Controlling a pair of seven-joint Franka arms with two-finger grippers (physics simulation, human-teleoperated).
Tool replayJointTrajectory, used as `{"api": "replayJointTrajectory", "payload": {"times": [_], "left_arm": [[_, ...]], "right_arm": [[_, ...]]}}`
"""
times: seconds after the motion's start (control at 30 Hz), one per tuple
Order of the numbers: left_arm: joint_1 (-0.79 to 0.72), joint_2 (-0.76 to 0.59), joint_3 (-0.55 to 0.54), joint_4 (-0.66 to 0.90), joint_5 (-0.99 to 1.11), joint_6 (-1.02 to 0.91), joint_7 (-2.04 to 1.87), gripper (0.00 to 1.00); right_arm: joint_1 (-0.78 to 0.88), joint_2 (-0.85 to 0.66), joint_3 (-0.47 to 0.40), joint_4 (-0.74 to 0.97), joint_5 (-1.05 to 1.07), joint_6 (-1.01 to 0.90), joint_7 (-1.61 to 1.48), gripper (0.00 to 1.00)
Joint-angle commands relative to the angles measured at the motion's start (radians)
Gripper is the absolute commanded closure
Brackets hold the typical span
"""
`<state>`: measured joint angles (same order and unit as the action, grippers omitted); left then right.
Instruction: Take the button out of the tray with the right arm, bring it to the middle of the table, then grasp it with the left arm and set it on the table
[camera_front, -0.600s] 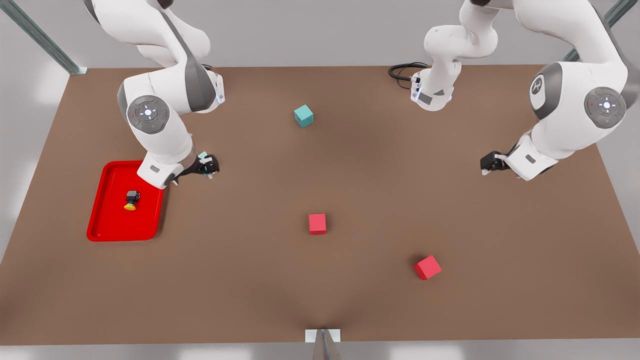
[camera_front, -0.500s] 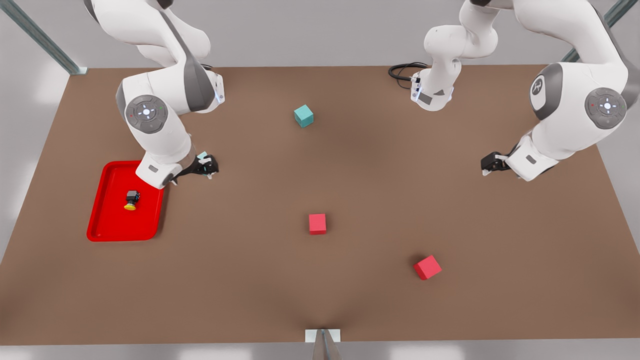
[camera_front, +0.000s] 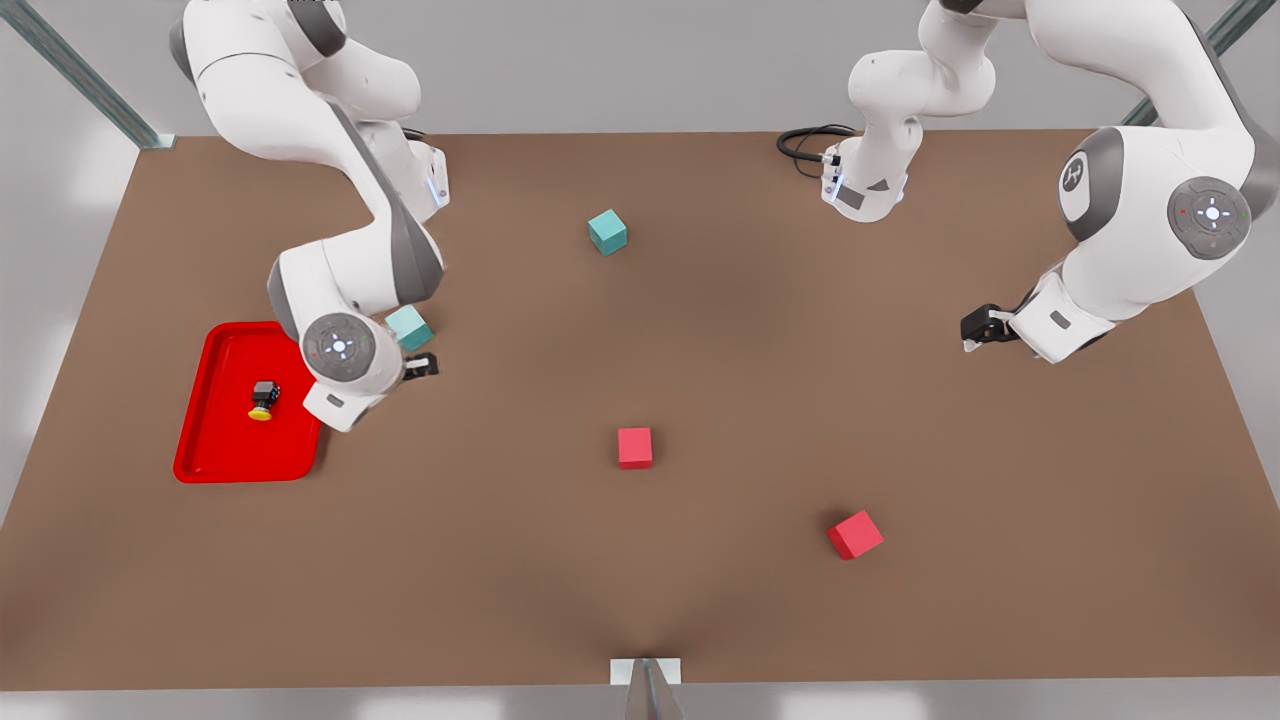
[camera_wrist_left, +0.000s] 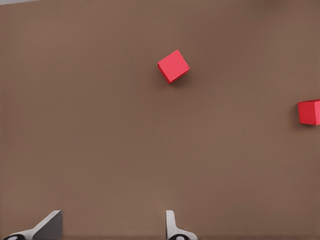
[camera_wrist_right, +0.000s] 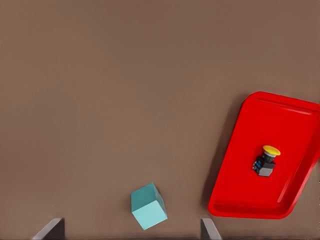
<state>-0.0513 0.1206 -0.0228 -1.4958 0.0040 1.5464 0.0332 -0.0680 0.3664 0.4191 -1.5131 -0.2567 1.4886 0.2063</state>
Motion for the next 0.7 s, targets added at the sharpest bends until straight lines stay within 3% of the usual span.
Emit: {"api": "replayJointTrajectory", "payload": {"times": [0.0, 0.1, 0.27, 0.37, 0.43, 0.67], "left_arm": [[-0.001, -0.001, 0.0, 0.002, 0.001, 0.0, 0.005, 0.0], [-0.002, -0.001, 0.0, 0.0, 0.001, 0.0, 0.005, 0.0], [-0.016, 0.074, -0.002, 0.002, 0.002, 0.024, 0.002, 0.0], [-0.018, 0.1, -0.002, 0.002, 0.002, 0.032, 0.002, 0.0], [-0.018, 0.1, -0.002, 0.002, 0.002, 0.031, 0.002, 0.0], [-0.019, 0.099, -0.002, 0.002, 0.002, 0.031, 0.002, 0.0]], "right_arm": [[-0.082, 0.0, 0.0, -0.036, -0.012, 0.016, 0.058, 0.0], [-0.282, -0.01, 0.001, -0.225, -0.015, 0.407, -0.212, 0.0], [-0.539, 0.005, 0.03, -0.326, 0.029, 0.754, -0.482, 0.0], [-0.604, 0.085, 0.029, -0.335, 0.053, 0.886, -0.571, 0.0], [-0.69, 0.105, 0.029, -0.501, 0.05, 1.181, -0.645, 0.0], [-0.71, 0.092, 0.03, -0.604, 0.004, 1.265, -0.688, 0.0]]}}
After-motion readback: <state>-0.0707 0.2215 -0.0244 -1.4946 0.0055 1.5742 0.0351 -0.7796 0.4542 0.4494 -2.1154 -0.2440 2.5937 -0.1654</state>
